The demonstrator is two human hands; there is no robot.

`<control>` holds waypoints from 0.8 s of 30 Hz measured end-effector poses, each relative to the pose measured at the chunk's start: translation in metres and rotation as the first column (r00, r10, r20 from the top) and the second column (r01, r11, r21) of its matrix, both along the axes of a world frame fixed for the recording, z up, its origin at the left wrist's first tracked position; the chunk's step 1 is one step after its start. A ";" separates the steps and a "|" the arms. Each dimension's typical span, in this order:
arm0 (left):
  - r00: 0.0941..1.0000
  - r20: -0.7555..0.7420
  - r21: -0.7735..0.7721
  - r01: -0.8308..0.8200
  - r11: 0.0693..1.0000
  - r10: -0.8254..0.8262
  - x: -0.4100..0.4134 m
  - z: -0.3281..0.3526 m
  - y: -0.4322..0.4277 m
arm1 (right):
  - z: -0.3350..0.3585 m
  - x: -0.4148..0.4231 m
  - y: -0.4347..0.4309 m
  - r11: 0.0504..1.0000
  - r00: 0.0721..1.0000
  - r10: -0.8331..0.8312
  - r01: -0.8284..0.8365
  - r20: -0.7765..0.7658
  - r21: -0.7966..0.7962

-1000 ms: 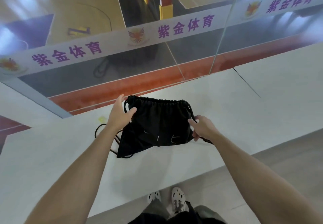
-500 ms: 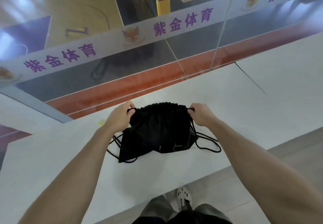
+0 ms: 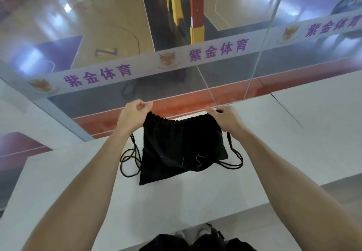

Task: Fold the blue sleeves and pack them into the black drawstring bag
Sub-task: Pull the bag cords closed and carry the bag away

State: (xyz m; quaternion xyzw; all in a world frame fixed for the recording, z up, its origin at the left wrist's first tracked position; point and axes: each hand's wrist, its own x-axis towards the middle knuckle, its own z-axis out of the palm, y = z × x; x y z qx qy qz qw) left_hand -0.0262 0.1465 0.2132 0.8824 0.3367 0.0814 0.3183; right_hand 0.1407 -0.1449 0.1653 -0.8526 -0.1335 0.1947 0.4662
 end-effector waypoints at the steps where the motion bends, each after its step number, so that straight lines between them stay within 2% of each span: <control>1: 0.992 0.118 -0.099 -0.030 0.995 0.042 -0.002 0.004 0.003 | 0.002 0.001 -0.002 0.998 0.996 -0.066 0.066 0.062 0.006; 2: 0.976 0.202 -0.133 -0.058 0.989 0.084 -0.006 0.007 0.006 | 0.004 0.004 -0.009 0.990 0.985 -0.144 0.143 0.094 0.022; 4: 0.948 0.265 -0.127 -0.147 0.981 0.177 -0.023 0.000 0.022 | -0.006 0.017 -0.038 0.956 0.947 -0.292 0.289 0.131 0.039; 6: 0.921 0.245 -0.140 -0.275 0.951 0.302 -0.047 -0.016 0.047 | -0.025 0.027 -0.078 0.912 0.904 -0.402 0.409 0.143 -0.019; 8: 0.903 0.226 -0.161 -0.336 0.928 0.366 -0.069 -0.041 0.062 | -0.047 0.027 -0.107 0.875 0.877 -0.464 0.476 0.125 -0.088; 13: 0.931 0.113 -0.043 -0.345 0.938 0.348 -0.092 -0.072 0.070 | -0.080 0.015 -0.131 0.853 0.866 -0.495 0.501 0.075 -0.147; 15: 0.959 0.031 0.064 -0.282 0.957 0.280 -0.089 -0.070 0.076 | -0.078 0.014 -0.129 0.864 0.873 -0.482 0.487 0.070 -0.127; 16: 0.972 -0.055 0.126 -0.221 0.967 0.229 -0.084 -0.070 0.079 | -0.078 0.014 -0.126 0.875 0.883 -0.466 0.470 0.059 -0.117; 19: 0.951 -0.310 0.240 0.063 0.969 0.015 -0.058 -0.065 0.050 | -0.076 0.006 -0.114 0.920 0.925 -0.381 0.381 0.021 -0.088; 20: 0.950 -0.309 0.264 0.126 0.956 -0.040 -0.046 -0.063 0.033 | -0.075 0.002 -0.110 0.932 0.936 -0.353 0.353 0.018 -0.083; 22: 0.963 -0.210 0.295 0.227 0.928 -0.169 -0.019 -0.060 -0.007 | -0.076 -0.006 -0.104 0.949 0.952 -0.305 0.305 0.018 -0.084; 24: 0.928 -0.170 0.345 0.371 0.862 -0.331 0.012 -0.057 -0.047 | -0.075 -0.019 -0.101 0.957 0.962 -0.272 0.274 0.031 -0.095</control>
